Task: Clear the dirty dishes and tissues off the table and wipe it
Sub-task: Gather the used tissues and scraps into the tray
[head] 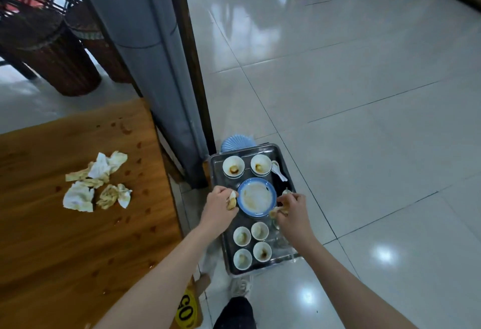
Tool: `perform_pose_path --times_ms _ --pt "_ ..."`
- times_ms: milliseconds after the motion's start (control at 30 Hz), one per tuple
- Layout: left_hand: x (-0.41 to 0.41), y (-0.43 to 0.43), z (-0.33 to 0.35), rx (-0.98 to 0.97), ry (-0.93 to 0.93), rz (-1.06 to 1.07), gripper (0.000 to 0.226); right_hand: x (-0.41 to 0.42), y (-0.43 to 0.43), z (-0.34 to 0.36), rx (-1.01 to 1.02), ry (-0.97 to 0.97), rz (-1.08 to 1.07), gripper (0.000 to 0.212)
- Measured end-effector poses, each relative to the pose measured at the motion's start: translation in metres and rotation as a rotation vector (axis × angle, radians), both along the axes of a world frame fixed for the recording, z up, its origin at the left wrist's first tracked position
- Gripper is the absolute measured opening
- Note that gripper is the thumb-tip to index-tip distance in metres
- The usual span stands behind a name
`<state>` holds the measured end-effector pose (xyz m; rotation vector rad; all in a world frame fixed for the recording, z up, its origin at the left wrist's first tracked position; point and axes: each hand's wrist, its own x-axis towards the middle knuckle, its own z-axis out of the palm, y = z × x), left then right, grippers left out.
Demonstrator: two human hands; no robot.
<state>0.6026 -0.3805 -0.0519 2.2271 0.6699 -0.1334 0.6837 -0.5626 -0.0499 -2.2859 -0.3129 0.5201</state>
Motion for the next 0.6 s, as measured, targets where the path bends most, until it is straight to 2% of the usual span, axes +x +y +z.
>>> perform_pose_path --times_ms 433,533,600 --pt "0.065 0.013 -0.014 -0.074 0.032 0.068 0.038 0.058 0.022 -0.029 -0.082 0.037 0.106 0.033" --pt "0.074 0.008 -0.016 -0.086 0.000 0.095 0.041 0.072 0.021 -0.031 -0.062 0.106 0.162 0.044" --pt "0.080 0.004 -0.017 -0.121 -0.003 0.097 0.055 0.080 0.019 -0.031 -0.070 0.133 0.212 0.053"
